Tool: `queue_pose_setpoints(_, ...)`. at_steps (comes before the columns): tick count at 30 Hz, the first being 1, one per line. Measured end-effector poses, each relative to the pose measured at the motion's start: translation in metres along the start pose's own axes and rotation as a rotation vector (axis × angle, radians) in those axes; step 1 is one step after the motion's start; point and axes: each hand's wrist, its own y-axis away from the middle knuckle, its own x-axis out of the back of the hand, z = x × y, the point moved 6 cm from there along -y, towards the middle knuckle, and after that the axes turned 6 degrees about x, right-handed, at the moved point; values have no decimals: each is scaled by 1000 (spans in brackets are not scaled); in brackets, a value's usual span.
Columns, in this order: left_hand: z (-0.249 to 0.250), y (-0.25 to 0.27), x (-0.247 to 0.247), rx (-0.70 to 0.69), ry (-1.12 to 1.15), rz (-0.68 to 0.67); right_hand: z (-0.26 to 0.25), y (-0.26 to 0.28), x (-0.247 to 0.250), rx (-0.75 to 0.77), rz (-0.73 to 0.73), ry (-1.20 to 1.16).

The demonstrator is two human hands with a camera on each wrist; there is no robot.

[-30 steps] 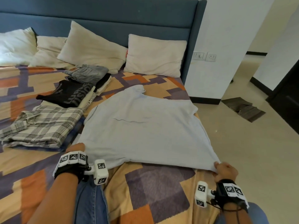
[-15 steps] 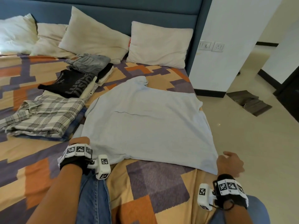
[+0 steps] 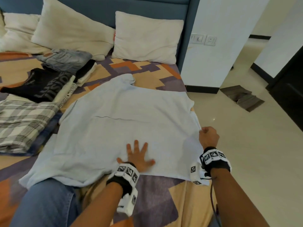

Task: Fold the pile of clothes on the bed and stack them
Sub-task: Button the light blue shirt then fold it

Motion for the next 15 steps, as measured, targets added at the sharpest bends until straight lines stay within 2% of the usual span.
queue_pose_setpoints(2, -6, -7, -23, 43, -90, 11, 0, -20, -9, 43, -33, 38)
queue_pose_setpoints(4, -10, -8, -28, 60, -83, 3, -1, -34, -21, 73, -94, 103)
queue_pose_setpoints(7, -12, -14, -27, 63, -89, -30, 2, -45, -37, 17, -218, 256)
queue_pose_setpoints(9, -11, -15, -28, 82, -97, -12, 3, -54, -39, 3, -231, 196)
queue_pose_setpoints(11, -10, -15, -30, 86, -103, -20, 10, -64, -23, -26, -69, 35)
queue_pose_setpoints(13, -11, -15, -31, 87, -98, -27, 26, -64, -1, -178, 128, -135)
queue_pose_setpoints(15, -11, -13, -29, 90, -91, -31, 41, -55, 11, -323, 235, -204)
